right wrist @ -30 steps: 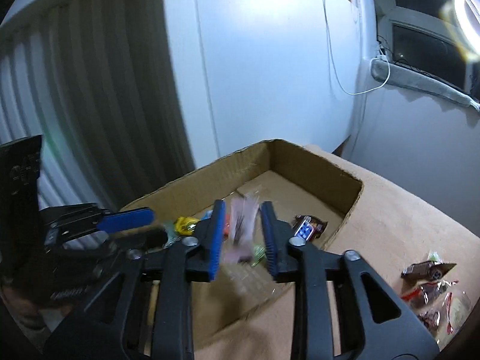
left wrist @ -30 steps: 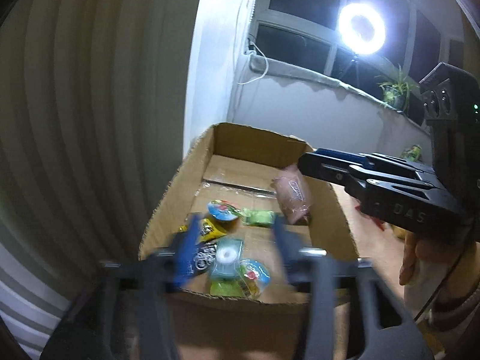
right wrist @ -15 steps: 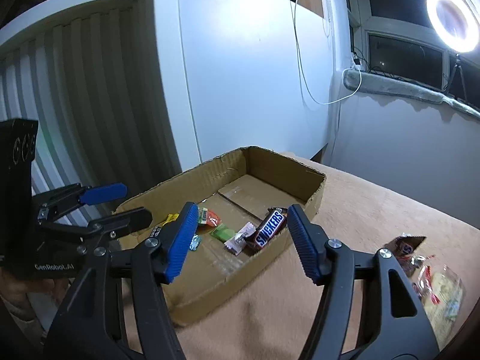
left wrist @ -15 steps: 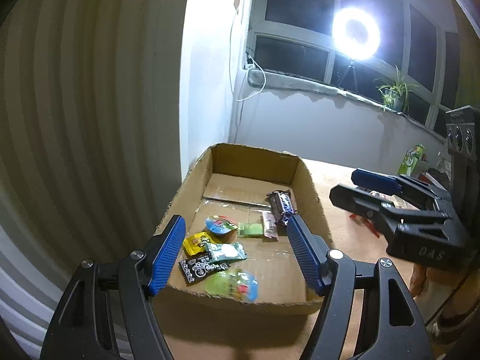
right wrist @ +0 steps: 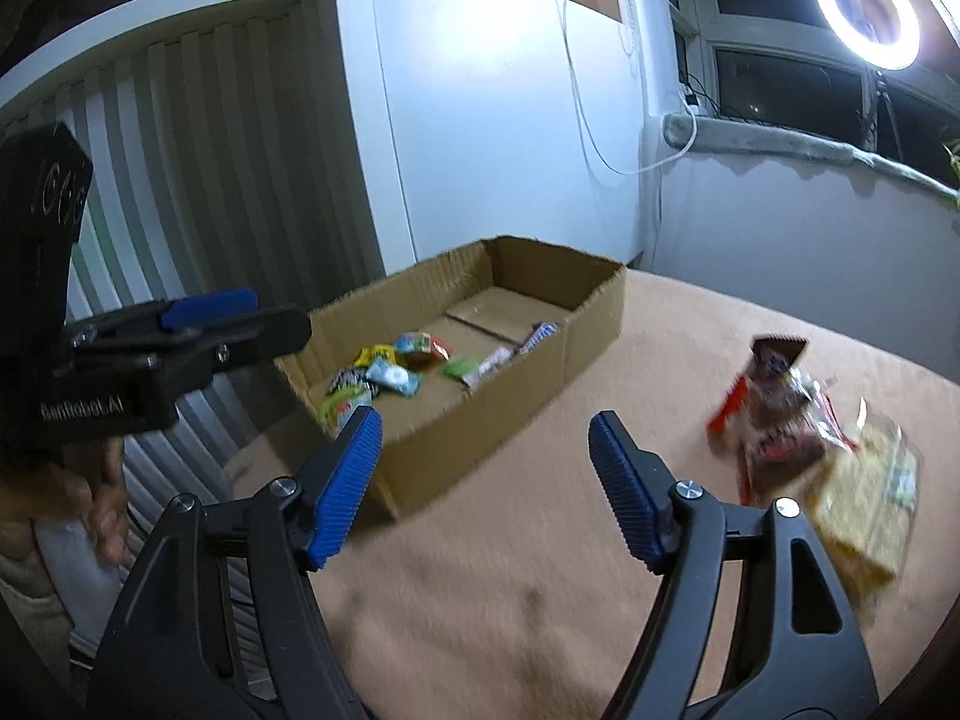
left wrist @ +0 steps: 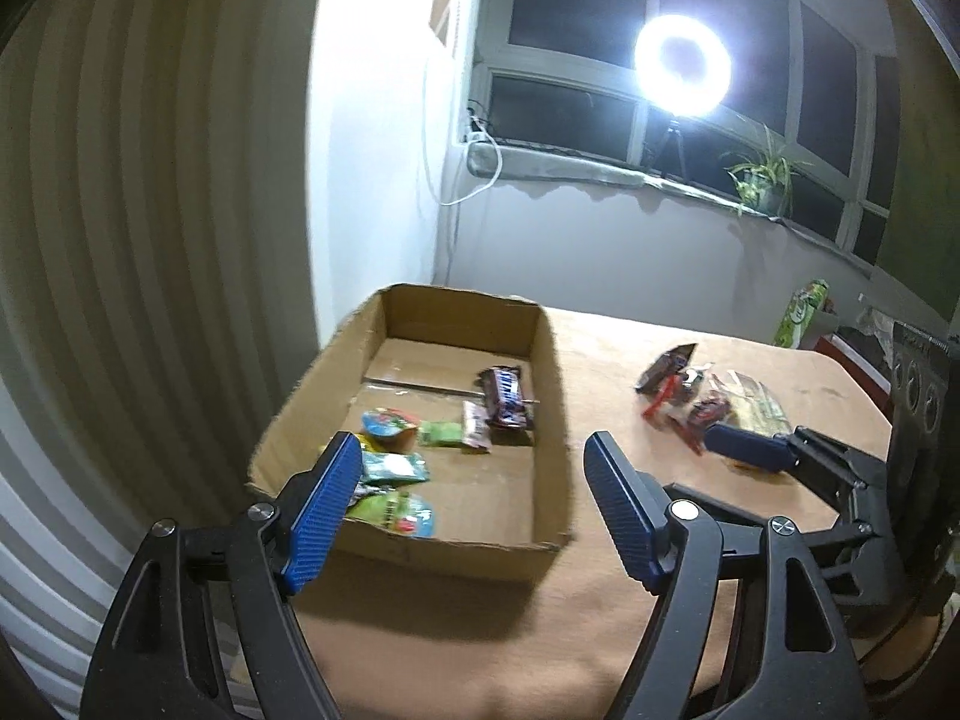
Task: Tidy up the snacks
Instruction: 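Move both tools back from the box to the snack pile, then grasp the wafer bread package with the left tool while the right grips its other end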
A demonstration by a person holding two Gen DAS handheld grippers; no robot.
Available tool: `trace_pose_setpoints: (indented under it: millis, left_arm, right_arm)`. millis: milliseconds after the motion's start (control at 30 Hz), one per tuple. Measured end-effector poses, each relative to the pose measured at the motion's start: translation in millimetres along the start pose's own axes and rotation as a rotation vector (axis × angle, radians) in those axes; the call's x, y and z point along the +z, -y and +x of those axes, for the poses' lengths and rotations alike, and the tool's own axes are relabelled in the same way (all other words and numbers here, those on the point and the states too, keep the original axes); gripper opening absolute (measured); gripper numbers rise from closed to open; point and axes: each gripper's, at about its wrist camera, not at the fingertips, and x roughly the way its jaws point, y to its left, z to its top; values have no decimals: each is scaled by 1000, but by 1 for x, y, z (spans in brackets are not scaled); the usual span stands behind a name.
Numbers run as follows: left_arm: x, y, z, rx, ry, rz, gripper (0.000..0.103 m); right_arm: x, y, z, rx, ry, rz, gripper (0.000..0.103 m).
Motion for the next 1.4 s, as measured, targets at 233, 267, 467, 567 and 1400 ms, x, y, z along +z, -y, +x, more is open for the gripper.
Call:
trace_pose_setpoints:
  millis: [233,267,467,567,1400]
  left_arm:
    - [2,39,2,-23,-16,59,77]
    - [2,44,3,-28,-19,67,77]
    - [0,83,22,-85,-60,118,77]
    - [-4,103,37,-130,-94,133,77]
    - [-19,215,156,-447,-325,262,78]
  right_arm:
    - [-14,25,-26,-22,22,31,75]
    - [-16,29,-29,-28,24,37,75]
    - [-28,69,-49,-77,35,101,79]
    - [-33,96,-59,-120,35,147,79]
    - [-27,270,-30,-212,-167,329,85]
